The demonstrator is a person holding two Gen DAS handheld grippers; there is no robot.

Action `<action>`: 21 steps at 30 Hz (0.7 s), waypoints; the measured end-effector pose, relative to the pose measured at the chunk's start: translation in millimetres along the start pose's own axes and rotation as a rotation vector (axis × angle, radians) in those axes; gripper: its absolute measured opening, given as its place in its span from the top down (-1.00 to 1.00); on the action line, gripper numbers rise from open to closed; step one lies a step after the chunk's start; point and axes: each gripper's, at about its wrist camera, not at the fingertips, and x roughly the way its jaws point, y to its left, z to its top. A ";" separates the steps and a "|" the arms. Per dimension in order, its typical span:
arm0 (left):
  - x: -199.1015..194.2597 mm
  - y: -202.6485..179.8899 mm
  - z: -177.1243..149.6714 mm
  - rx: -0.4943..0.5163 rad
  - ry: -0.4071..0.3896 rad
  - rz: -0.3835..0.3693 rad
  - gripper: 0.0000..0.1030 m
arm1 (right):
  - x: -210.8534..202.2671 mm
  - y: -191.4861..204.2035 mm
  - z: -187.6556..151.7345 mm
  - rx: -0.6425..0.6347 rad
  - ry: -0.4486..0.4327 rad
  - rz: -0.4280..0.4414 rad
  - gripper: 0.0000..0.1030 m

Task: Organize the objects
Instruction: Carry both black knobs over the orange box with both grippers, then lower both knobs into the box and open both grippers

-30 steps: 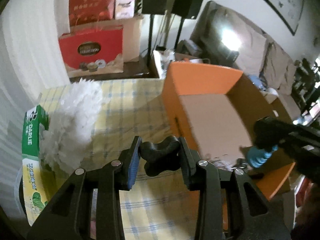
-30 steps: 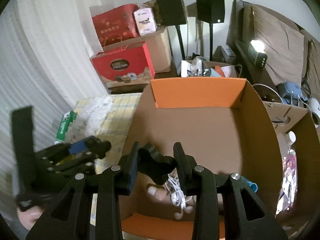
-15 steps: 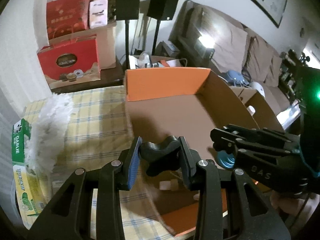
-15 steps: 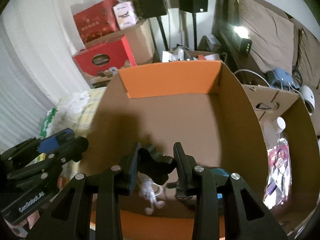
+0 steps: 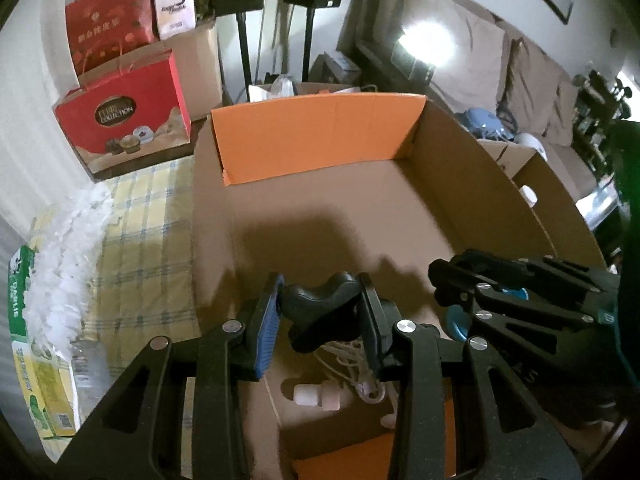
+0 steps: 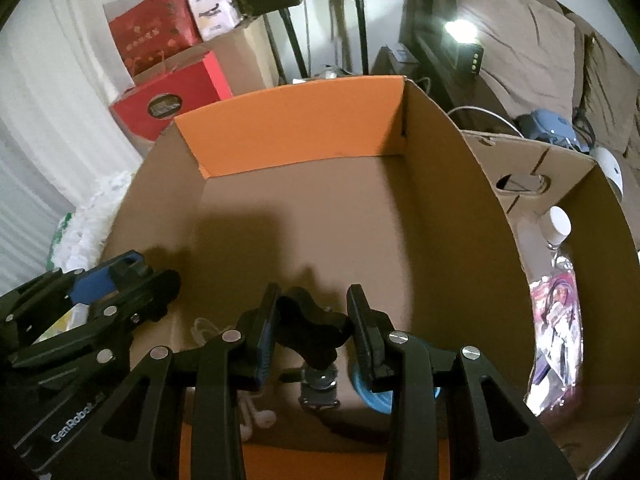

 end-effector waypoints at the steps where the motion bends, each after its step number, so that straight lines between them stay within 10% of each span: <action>1: 2.0 -0.8 -0.5 -0.001 0.005 0.002 0.35 | 1.0 0.2 0.1 0.000 0.001 -0.004 0.35; 21: 19.2 -3.0 1.3 -0.026 0.081 0.052 0.26 | 11.9 1.2 -0.4 -0.039 0.056 -0.045 0.22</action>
